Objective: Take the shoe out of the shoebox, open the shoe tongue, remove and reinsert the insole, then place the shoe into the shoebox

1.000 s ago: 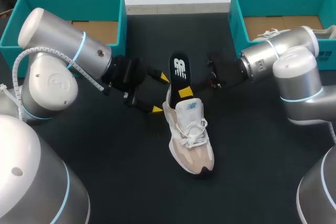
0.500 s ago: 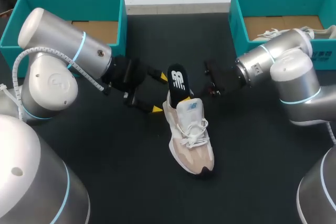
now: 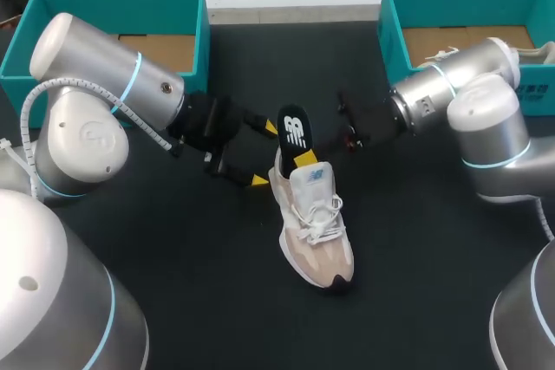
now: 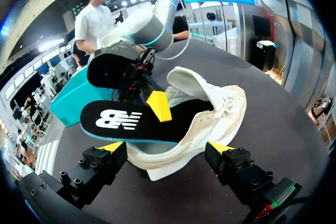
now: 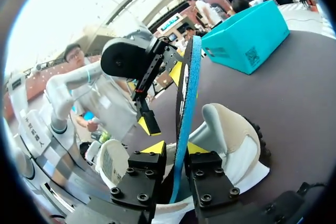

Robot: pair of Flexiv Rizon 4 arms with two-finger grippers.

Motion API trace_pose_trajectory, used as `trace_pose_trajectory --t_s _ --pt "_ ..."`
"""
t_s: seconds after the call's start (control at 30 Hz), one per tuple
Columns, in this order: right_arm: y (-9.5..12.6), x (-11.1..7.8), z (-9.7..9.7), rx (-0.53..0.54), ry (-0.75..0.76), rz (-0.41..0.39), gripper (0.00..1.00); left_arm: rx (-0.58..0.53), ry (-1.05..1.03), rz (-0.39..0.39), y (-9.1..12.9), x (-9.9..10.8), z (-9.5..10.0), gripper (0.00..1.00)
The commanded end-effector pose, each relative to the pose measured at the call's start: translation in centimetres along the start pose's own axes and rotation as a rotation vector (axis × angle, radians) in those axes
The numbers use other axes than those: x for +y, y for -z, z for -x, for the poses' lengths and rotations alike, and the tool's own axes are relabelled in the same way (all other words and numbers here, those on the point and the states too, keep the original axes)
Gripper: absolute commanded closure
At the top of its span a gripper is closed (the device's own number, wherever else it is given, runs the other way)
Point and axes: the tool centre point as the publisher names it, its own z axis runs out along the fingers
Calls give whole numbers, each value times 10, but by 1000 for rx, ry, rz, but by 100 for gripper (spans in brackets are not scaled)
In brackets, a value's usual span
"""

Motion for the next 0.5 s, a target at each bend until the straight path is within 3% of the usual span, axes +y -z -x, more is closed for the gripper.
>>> trace_pose_trajectory --t_s 0.03,0.13,0.17,0.5 --pt "5 8 3 -5 8 -13 80 -1 0 3 -1 0 0 0" --pt "8 10 8 1 8 -28 88 -1 0 3 -1 0 0 0" --pt "8 10 9 5 6 -34 100 -1 0 3 -1 0 0 0" --pt "3 -12 2 36 -68 -62 100 -1 0 3 -1 0 0 0"
